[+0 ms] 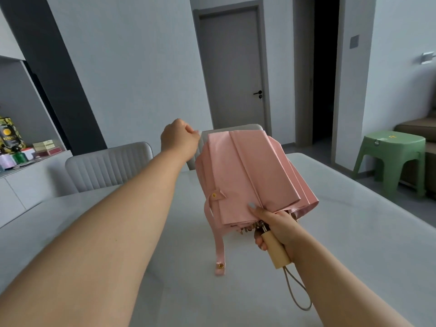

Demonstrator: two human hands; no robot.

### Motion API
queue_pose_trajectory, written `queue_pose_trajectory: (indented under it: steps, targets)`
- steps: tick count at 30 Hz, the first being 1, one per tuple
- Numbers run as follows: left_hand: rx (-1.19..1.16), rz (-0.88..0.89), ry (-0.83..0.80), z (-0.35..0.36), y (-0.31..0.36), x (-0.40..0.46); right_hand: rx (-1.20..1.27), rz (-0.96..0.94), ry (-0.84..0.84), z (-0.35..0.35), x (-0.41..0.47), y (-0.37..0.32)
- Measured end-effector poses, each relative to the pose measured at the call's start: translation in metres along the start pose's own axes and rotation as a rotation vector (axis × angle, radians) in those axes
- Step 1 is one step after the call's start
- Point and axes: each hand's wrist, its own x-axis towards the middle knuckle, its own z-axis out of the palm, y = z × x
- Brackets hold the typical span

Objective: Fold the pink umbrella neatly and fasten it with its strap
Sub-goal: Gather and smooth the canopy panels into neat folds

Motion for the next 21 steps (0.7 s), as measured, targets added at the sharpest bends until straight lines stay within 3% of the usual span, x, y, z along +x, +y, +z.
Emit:
queue_pose_trajectory:
  steps: [2,4,6,8,11,14,17,21]
  targets:
    - [-0.026,0.074,0.198,0.006,0.003,-0.021,0.024,-0.003,0.021,0.001,-0.001,0.0]
    - [-0.033,0.152,0.235,0.019,0.006,-0.05,0.036,0.001,0.038,0.003,-0.002,-0.001]
    - [-0.003,0.097,0.114,0.039,0.005,-0.078,0.031,0.002,0.033,0.004,-0.003,-0.001]
    - [-0.038,-0.068,-0.078,0.06,-0.003,-0.096,0.019,-0.001,0.023,0.005,-0.005,-0.001]
    - [-0.42,-0.412,-0.329,0.075,-0.01,-0.107,-0.014,-0.009,-0.017,0.007,-0.008,-0.002]
    - [-0.707,-0.63,-0.416,0.075,-0.016,-0.106,-0.051,-0.001,-0.08,0.008,-0.011,-0.005]
    - [-0.86,-0.631,-0.442,0.073,-0.024,-0.104,-0.062,0.003,-0.126,0.01,-0.011,-0.007]
    - [-0.948,-0.637,-0.332,0.074,-0.028,-0.108,-0.063,0.013,-0.127,0.016,-0.012,-0.007]
